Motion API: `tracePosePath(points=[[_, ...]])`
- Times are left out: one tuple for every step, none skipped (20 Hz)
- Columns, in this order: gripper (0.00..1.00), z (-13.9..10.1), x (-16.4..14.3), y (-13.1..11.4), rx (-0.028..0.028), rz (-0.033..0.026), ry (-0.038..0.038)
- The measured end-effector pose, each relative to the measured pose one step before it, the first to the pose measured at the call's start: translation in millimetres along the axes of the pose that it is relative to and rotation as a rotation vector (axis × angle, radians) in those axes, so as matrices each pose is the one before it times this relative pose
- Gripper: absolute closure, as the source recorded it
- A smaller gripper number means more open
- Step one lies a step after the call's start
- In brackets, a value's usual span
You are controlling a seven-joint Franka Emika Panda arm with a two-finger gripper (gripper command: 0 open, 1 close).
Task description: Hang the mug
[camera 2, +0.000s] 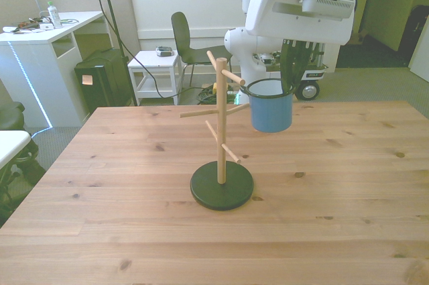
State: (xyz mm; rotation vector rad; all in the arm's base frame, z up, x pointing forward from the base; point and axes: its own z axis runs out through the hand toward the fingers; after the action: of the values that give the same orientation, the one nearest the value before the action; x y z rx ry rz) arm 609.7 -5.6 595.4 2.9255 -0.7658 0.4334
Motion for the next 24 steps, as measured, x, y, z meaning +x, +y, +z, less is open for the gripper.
tracePosePath(points=[[1.00, 0.50, 1.03, 1.47, -0.00088, 0.00057, -0.00023], [1.00, 0.53, 1.09, 1.81, -0.00089, 0.00057, -0.00037], [1.00, 0.53, 1.00, 1.87, -0.00062, 0.00094, -0.00068], [1.00, 0.45, 1.08, 2.07, -0.00014, 0.00227, -0.00085], [1.00, 0.34, 1.19, 2.27, 0.00023, 0.00155, -0.00083], [1.00, 0.34, 1.32, 2.55, 0.00095, 0.00220, -0.00127], [1.00, 0.25, 1.23, 2.35, 0.00148, 0.00249, -0.00139], [1.00, 0.26, 1.11, 2.16, 0.00303, 0.00344, -0.00231], [1.00, 0.27, 0.94, 1.85, 0.00302, 0.00319, -0.00230], [1.00, 0.22, 0.86, 1.53, 0.00089, 0.00322, -0.00087], [1.00, 0.30, 0.95, 1.20, 0.00107, 0.00347, -0.00082], [1.00, 0.35, 1.05, 0.70, 0.00169, 0.00310, -0.00088], [1.00, 0.58, 1.13, 0.63, 0.00166, 0.00318, -0.00114], [1.00, 0.74, 1.21, 0.60, 0.00194, 0.00335, -0.00105], [1.00, 0.65, 1.22, 0.73, 0.00010, 0.00253, 0.00003], [1.00, 0.98, 1.23, 0.56, -0.00090, 0.00176, -0.00004], [1.00, 0.86, 1.28, -0.02, -0.00096, 0.00069, 0.00048], [1.00, 0.74, 0.86, -0.38, -0.00112, -0.00076, 0.00047], [1.00, 0.78, 0.74, -0.45, -0.00096, -0.00098, 0.00022], [1.00, 0.38, 0.55, -0.32, -0.00072, -0.00155, 0.00056], [1.00, -0.04, 0.70, -0.18, -0.00146, -0.00254, 0.00184], [1.00, -0.03, 0.73, -0.12, -0.00237, -0.00255, 0.00238], [1.00, 0.05, 0.78, -0.12, -0.00131, -0.00182, 0.00164], [1.00, 0.37, 0.52, 0.01, -0.00300, -0.00245, 0.00159]])
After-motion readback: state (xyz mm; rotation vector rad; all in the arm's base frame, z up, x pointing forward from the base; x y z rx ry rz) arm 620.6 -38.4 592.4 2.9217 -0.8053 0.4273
